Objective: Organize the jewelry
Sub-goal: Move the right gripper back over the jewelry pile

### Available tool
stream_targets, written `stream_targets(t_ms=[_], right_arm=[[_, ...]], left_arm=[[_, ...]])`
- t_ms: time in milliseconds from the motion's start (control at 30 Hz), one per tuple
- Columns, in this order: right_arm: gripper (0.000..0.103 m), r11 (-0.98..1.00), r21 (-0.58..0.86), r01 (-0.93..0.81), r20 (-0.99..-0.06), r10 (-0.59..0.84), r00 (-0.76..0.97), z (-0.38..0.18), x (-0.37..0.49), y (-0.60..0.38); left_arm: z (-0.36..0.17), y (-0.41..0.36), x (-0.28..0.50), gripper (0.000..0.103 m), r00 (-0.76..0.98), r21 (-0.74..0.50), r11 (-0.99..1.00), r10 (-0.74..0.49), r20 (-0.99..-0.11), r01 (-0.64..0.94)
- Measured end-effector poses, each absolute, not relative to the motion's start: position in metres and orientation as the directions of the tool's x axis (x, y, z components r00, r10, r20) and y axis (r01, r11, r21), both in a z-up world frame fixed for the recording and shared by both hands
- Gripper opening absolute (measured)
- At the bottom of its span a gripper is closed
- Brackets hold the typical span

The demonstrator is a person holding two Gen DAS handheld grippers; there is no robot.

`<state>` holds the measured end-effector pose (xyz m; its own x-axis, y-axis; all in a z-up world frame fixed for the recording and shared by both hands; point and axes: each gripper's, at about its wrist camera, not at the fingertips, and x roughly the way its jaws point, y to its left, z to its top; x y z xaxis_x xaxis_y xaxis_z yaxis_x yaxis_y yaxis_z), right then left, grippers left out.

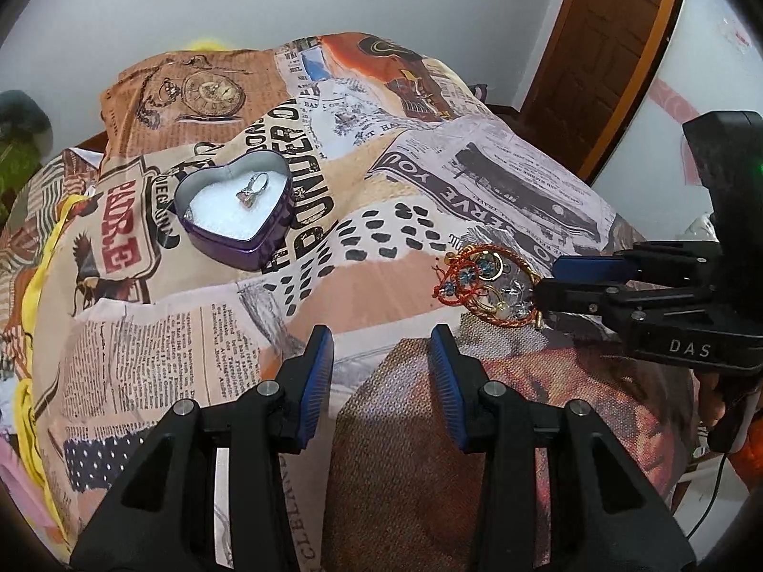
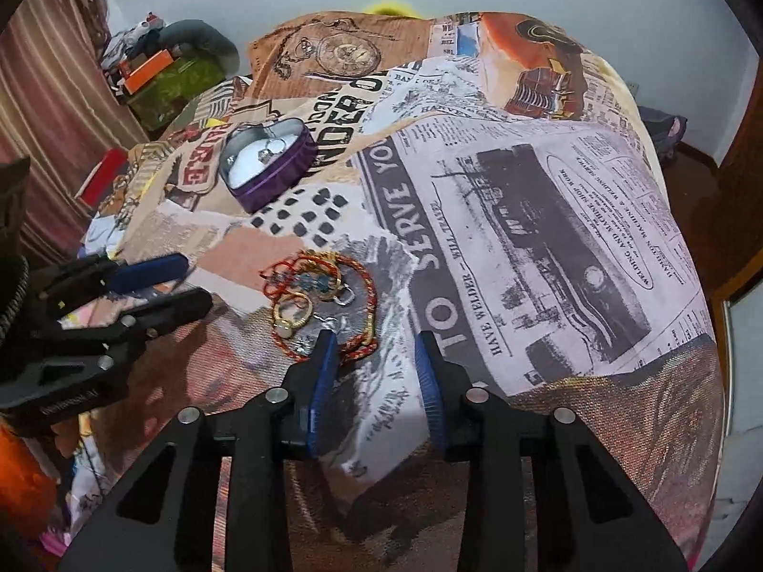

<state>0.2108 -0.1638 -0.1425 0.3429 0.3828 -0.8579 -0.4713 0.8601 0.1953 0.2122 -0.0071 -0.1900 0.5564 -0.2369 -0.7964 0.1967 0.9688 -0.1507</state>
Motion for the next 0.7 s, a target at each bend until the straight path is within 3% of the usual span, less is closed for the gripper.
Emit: stream_targets(t_ms=[300, 367, 700], right_arm=[[0.030, 0.859, 0.162, -0.485, -0.864, 0.361, 0.351, -0.152, 0.208, -0.155], [0.019, 0.858, 0.156, -0.489, -0.862, 0.360, 0.357, -0.152, 0.206, -0.154], [0.017, 0.857, 0.125, -0.500, -0.858, 0.347, 0.380, -0.150, 0.204, -0.150]], left_arm=[[-0.187, 0.000, 0.209, 0.042, 0.567, -0.171, 0.968, -0.246, -0.786, 0.183], [-0.188, 0.000, 0.208, 0.042, 0.564, -0.174, 0.968, -0.247, -0.788, 0.181], [-0.189, -0.014, 0.221, 0.042, 0.533, -0.186, 0.951, -0.293, -0.794, 0.246]])
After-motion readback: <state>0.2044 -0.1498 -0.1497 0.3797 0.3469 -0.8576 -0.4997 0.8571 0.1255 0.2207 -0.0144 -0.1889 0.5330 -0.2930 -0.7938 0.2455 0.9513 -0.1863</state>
